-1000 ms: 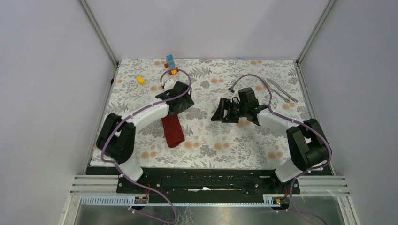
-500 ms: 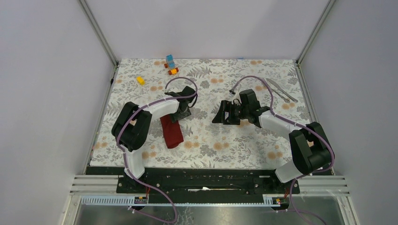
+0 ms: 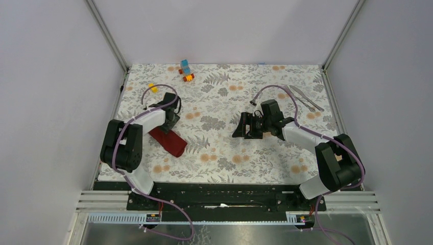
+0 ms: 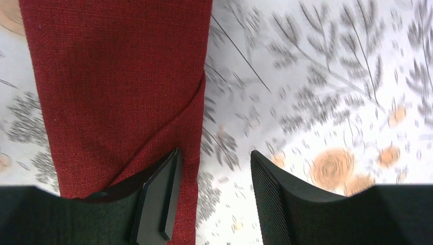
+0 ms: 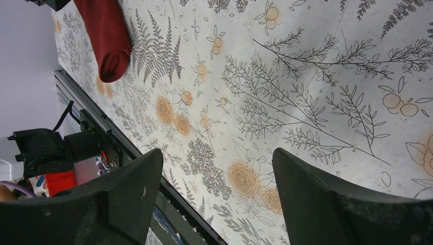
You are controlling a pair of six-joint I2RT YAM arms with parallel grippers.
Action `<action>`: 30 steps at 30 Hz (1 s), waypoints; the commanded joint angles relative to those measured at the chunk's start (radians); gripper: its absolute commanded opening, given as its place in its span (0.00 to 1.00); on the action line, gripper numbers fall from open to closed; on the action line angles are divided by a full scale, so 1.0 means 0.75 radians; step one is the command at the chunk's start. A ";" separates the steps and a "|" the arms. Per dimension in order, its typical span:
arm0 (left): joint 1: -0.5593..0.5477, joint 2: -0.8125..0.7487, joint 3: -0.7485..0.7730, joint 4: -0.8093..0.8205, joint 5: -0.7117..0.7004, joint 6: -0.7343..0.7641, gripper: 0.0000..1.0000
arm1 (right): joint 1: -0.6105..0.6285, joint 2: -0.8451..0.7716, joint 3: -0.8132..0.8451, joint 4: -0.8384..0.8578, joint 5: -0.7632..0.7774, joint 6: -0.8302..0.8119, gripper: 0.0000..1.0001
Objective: Fold the napkin into a case and place the utensils inside
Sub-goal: Move the smaller rectangle folded napkin to the center of the board.
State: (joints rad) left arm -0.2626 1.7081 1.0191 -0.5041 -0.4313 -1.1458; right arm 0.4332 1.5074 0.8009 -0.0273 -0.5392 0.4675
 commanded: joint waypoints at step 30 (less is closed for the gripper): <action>-0.118 -0.766 -0.207 0.695 1.510 0.862 0.84 | -0.117 0.004 0.437 -0.443 0.709 -0.308 0.97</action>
State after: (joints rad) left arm -0.2825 1.1233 0.8848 -0.0467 0.5339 -0.6243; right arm 0.4305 1.4757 0.9749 -0.3164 -0.1577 0.3107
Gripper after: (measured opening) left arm 0.833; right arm 0.964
